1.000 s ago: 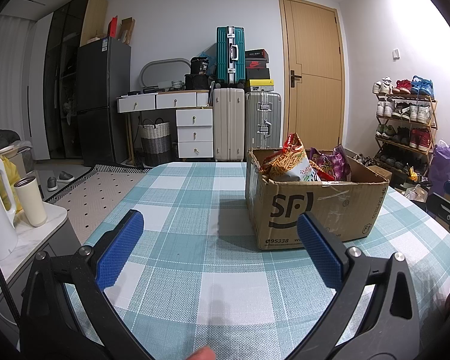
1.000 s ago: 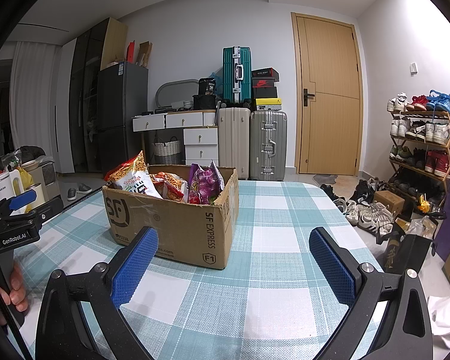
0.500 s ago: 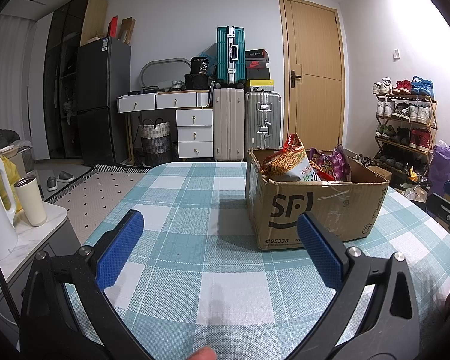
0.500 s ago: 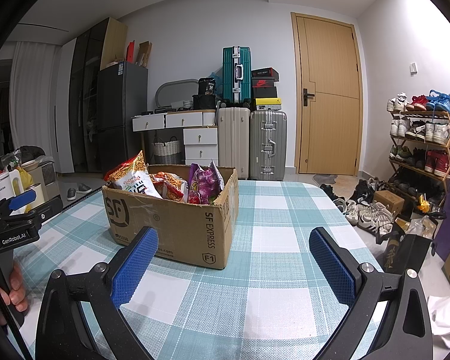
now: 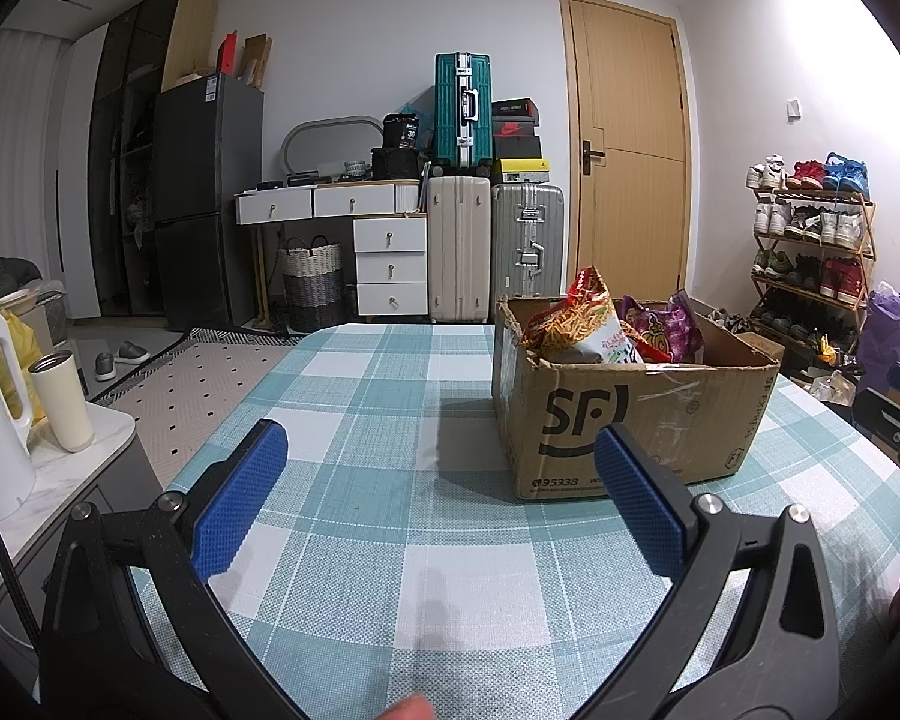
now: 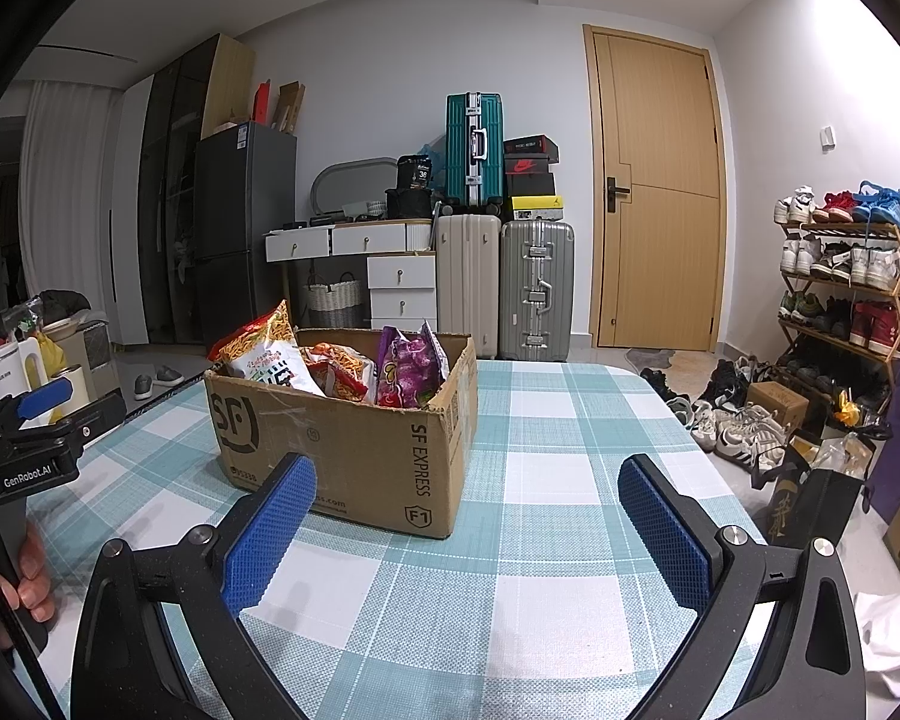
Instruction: Organize snacks
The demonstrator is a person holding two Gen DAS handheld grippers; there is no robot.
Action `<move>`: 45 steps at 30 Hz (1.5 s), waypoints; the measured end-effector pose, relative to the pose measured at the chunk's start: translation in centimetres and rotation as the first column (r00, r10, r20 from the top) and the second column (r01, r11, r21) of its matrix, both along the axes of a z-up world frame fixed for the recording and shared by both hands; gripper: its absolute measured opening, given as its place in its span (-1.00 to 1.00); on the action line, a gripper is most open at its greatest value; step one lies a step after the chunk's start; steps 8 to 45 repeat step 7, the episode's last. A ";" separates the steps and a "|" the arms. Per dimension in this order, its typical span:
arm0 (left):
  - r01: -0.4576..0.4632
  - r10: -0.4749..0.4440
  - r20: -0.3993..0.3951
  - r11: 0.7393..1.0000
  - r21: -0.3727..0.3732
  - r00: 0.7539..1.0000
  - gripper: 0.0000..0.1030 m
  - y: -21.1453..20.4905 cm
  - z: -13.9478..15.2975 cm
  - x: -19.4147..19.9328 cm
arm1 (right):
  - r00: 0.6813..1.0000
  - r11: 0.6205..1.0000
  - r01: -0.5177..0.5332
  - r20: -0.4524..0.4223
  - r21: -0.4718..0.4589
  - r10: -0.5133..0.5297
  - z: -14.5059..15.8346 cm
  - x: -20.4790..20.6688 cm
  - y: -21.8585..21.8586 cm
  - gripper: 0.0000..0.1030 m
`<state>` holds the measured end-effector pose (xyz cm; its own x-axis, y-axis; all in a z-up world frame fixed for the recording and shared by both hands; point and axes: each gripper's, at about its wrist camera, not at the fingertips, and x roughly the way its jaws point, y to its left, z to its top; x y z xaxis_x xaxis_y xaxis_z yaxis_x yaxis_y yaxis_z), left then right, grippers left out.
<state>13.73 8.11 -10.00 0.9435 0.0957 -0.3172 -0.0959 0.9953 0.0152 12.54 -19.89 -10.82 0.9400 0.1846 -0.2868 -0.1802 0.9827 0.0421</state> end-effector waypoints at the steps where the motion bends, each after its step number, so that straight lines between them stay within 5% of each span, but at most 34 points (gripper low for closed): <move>1: 0.000 0.000 0.000 1.000 0.000 1.000 0.98 -0.1 0.1 -0.1 | 1.000 1.000 0.000 0.000 -0.001 0.000 0.0 0.0 0.0 0.99; 45: 0.001 -0.001 -0.001 1.000 0.001 1.000 0.98 0.0 0.1 -0.1 | 1.000 1.000 0.001 0.000 -0.001 -0.001 0.0 0.0 0.0 0.99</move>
